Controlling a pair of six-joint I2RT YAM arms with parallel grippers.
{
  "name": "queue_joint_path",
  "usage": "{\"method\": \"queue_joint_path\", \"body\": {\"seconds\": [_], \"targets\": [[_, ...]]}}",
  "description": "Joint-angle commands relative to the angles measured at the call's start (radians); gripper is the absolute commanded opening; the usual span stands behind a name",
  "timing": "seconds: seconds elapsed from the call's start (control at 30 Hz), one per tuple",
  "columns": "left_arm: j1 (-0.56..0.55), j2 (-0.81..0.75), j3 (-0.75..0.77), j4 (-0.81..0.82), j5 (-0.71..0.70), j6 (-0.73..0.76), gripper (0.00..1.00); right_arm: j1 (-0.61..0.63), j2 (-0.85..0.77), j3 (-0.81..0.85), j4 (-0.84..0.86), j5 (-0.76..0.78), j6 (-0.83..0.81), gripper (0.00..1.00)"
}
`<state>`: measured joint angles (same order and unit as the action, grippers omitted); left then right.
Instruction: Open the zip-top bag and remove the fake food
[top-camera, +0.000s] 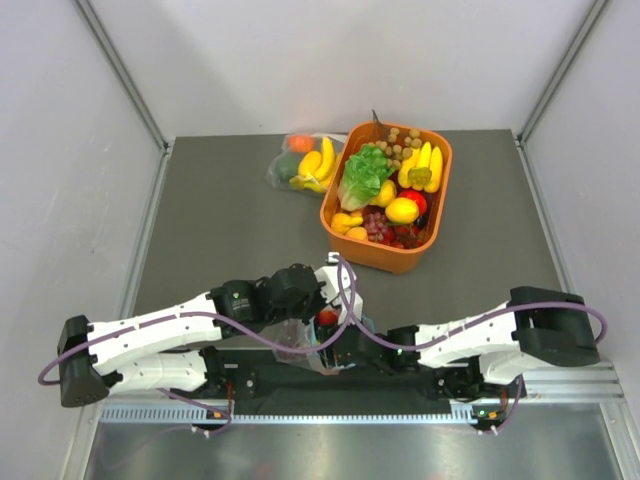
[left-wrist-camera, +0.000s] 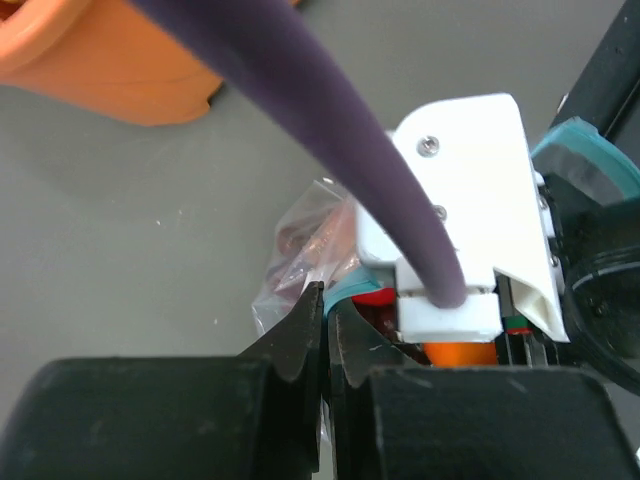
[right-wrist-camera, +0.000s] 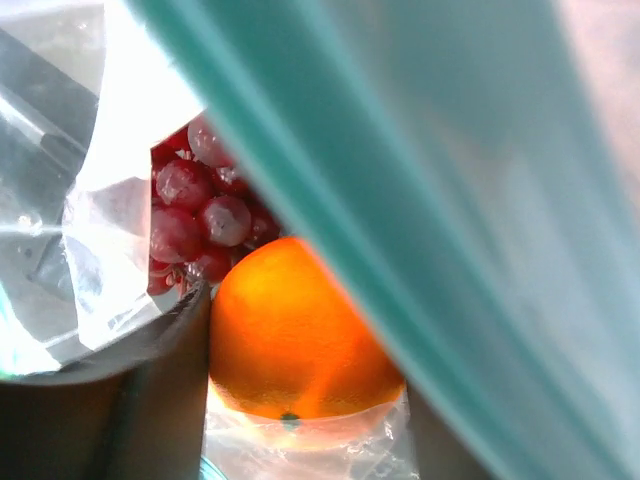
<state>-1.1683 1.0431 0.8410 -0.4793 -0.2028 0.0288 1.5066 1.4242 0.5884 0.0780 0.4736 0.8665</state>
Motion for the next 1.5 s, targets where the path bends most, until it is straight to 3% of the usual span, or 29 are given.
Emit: {"method": "queue_joint_path", "body": {"seconds": [0.0,0.07,0.17,0.5,0.77,1.0,1.47], "targets": [[0.021,-0.011,0.024,0.168,-0.095,-0.01,0.04,0.073,0.021,-0.041,-0.141,-0.052,-0.009,0.44],[0.021,-0.009,0.023,0.165,-0.098,-0.012,0.04,0.079,-0.005,-0.048,-0.167,-0.021,0.011,0.36],[0.021,-0.008,0.023,0.165,-0.096,-0.01,0.04,0.09,-0.088,-0.058,-0.225,0.04,0.038,0.32],[0.021,0.005,0.024,0.163,-0.098,-0.009,0.04,0.11,-0.499,-0.194,-0.261,0.213,0.129,0.28],[0.021,0.005,0.024,0.16,-0.095,-0.009,0.04,0.112,-0.63,-0.234,-0.293,0.293,0.155,0.28],[0.021,-0.003,0.024,0.157,-0.106,-0.006,0.04,0.112,-0.706,-0.213,-0.291,0.465,0.131,0.27],[0.021,-0.011,0.02,0.156,-0.119,0.0,0.04,0.112,-0.878,-0.245,-0.121,0.752,0.014,0.24]]}}
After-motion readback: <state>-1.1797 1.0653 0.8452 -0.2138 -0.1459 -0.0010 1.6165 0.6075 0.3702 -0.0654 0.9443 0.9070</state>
